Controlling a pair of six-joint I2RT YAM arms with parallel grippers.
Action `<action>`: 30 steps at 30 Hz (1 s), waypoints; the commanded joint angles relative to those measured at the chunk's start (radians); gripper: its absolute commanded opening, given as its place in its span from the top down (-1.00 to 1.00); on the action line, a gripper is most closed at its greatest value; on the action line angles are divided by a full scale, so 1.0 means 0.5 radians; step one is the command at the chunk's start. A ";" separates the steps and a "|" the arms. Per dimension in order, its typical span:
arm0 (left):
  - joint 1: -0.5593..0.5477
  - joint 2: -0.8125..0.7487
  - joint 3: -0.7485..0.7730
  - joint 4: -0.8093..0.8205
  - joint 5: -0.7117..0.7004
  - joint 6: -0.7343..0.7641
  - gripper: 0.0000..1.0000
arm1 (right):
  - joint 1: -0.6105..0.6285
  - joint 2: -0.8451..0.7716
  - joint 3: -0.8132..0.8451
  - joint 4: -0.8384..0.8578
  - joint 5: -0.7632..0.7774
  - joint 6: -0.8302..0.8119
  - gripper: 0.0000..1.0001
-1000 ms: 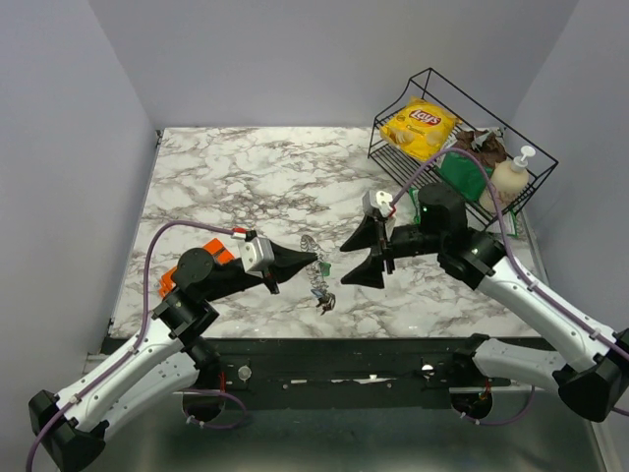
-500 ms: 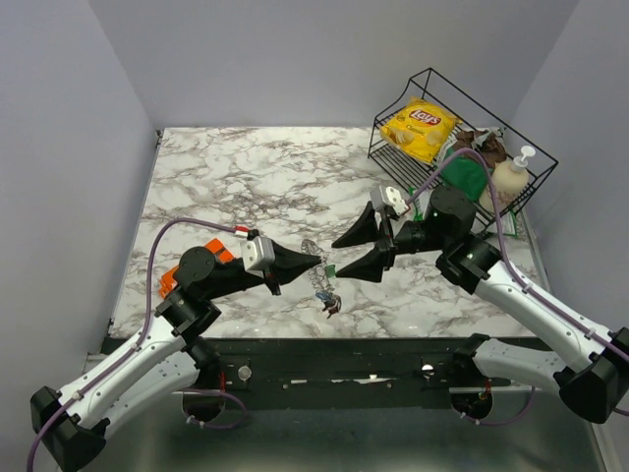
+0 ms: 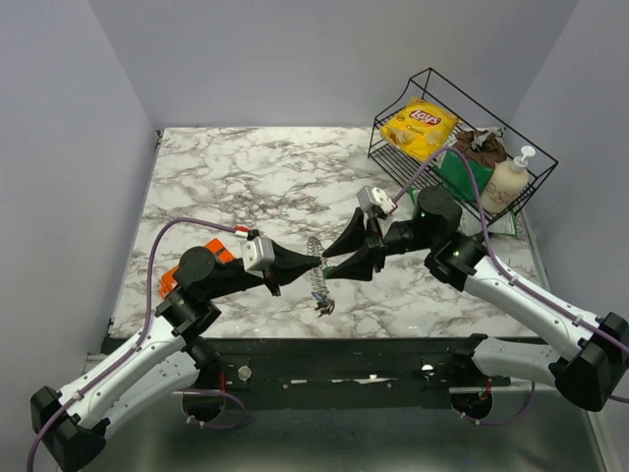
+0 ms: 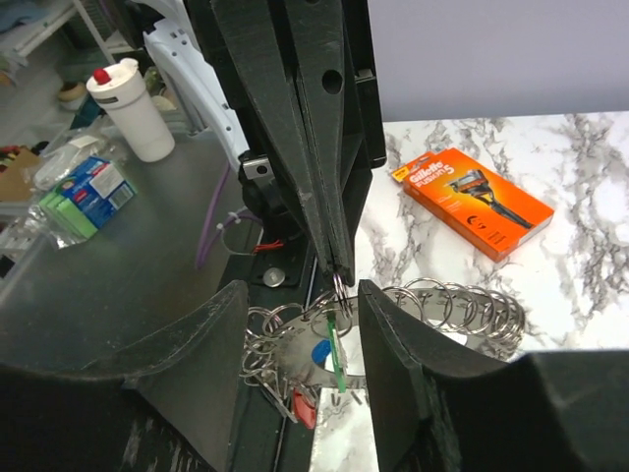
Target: Put the keys on the keyring
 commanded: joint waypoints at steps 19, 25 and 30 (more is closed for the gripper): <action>-0.008 -0.039 0.088 0.126 0.026 -0.017 1.00 | 0.023 0.028 -0.073 0.070 0.012 -0.029 0.07; -0.008 -0.030 0.091 0.132 0.029 -0.023 1.00 | 0.023 0.034 -0.076 0.092 0.000 -0.020 0.76; -0.008 -0.030 0.098 0.129 0.029 -0.020 1.00 | 0.023 0.025 -0.077 0.086 0.018 -0.023 0.99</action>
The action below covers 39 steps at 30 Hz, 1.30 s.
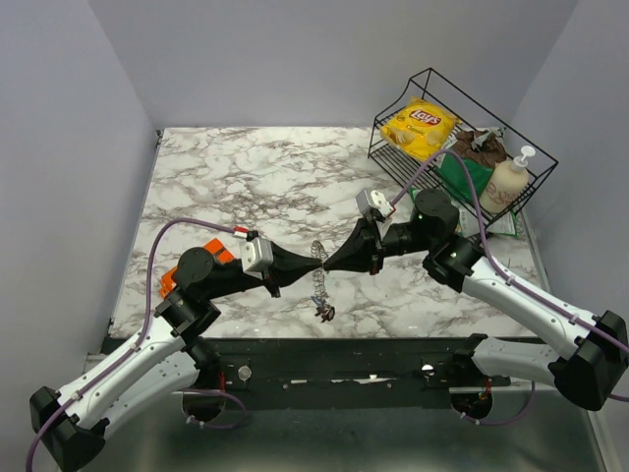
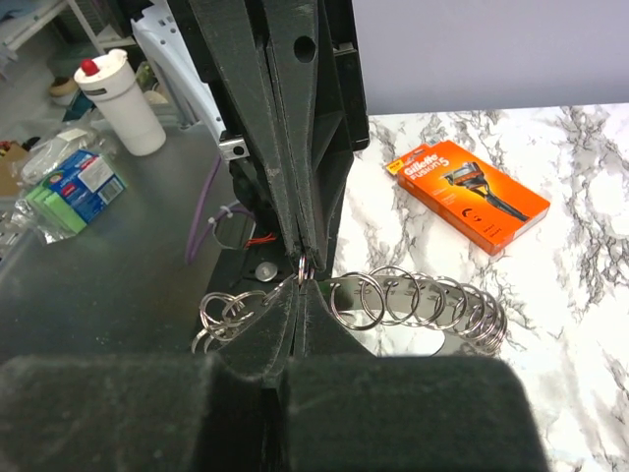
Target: Put the keys on the keyring
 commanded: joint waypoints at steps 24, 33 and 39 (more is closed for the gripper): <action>-0.004 0.383 0.988 -1.559 -0.044 0.458 -0.19 | 0.012 0.243 0.538 -1.172 0.275 -0.666 0.99; -0.004 0.564 1.089 -1.784 -0.062 0.504 -0.23 | 0.012 0.369 0.640 -1.390 0.278 -0.779 0.99; -0.007 0.644 1.071 -1.811 -0.071 0.528 -0.24 | 0.012 0.384 0.643 -1.424 0.260 -0.813 0.99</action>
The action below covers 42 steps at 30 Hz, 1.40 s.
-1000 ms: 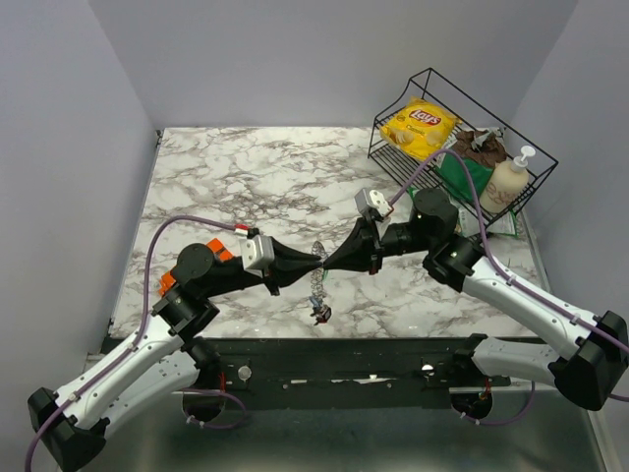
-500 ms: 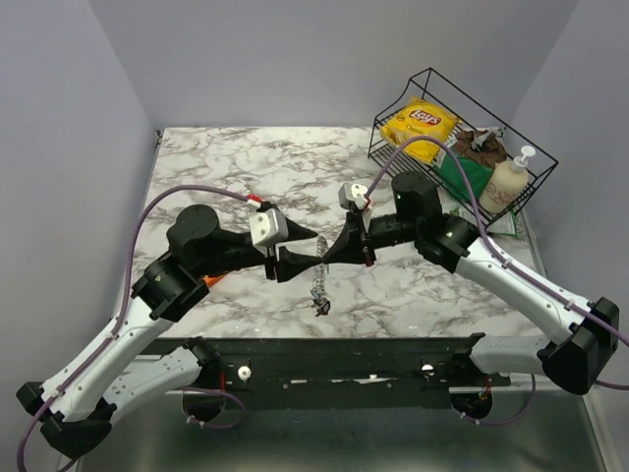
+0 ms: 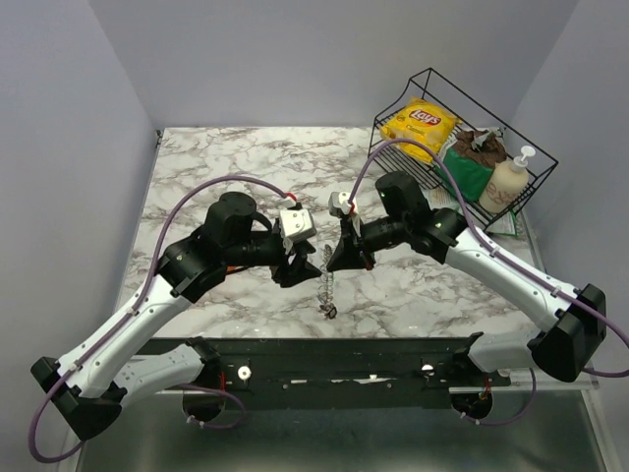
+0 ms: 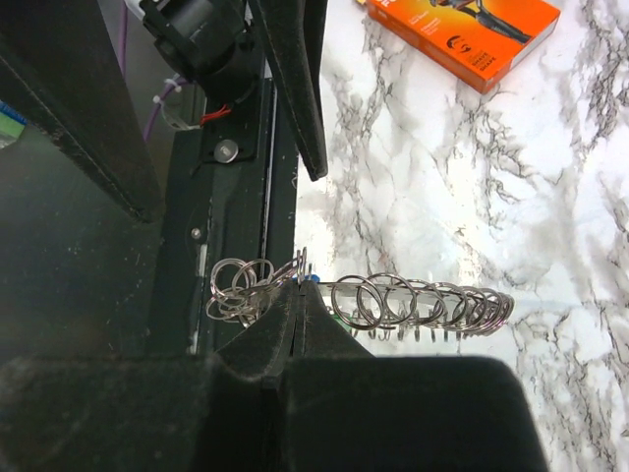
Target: Put the keys on the keyring
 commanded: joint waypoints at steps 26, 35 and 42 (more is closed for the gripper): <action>-0.010 0.103 -0.256 0.356 0.085 0.003 0.41 | 0.011 -0.099 0.030 0.004 0.025 -0.028 0.99; -0.010 0.091 -0.293 0.442 0.137 -0.031 0.51 | 0.011 -0.121 0.014 0.032 0.028 -0.022 0.99; -0.017 0.103 -0.286 0.433 0.152 -0.034 1.00 | 0.011 -0.145 -0.007 0.063 0.049 -0.016 0.99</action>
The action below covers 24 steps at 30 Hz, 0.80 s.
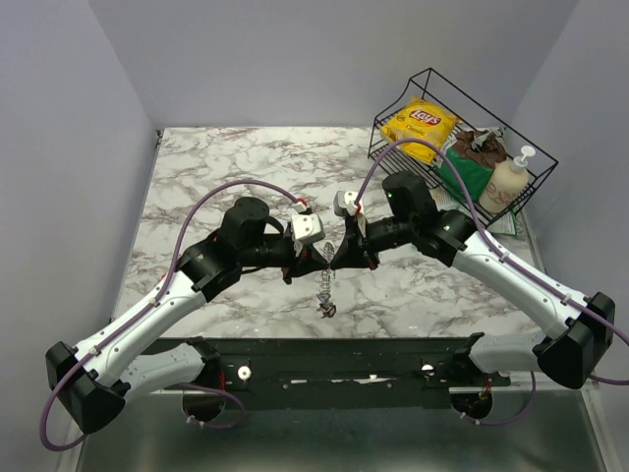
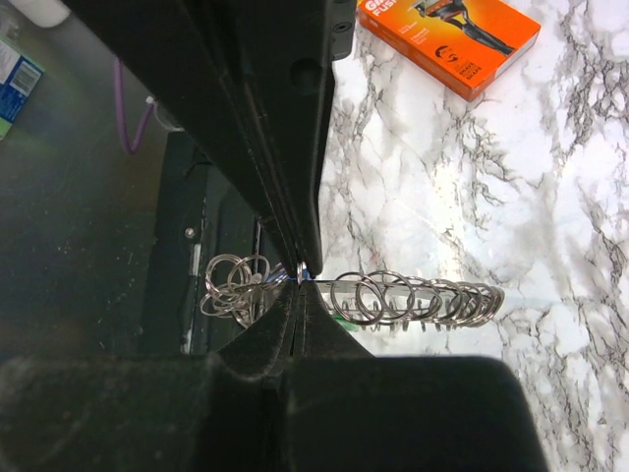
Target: Put the keys on the keyring
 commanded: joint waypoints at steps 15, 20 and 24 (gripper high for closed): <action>-0.014 -0.342 -0.301 0.495 -0.193 -0.149 1.00 | 0.008 -0.146 -0.058 0.213 0.169 0.108 0.36; -0.014 -0.470 -0.469 0.792 -0.221 -0.213 1.00 | 0.005 -0.281 -0.123 0.317 0.328 0.199 -0.15; -0.014 -0.532 -0.552 0.955 -0.218 -0.287 1.00 | -0.004 -0.379 -0.169 0.418 0.375 0.246 -0.37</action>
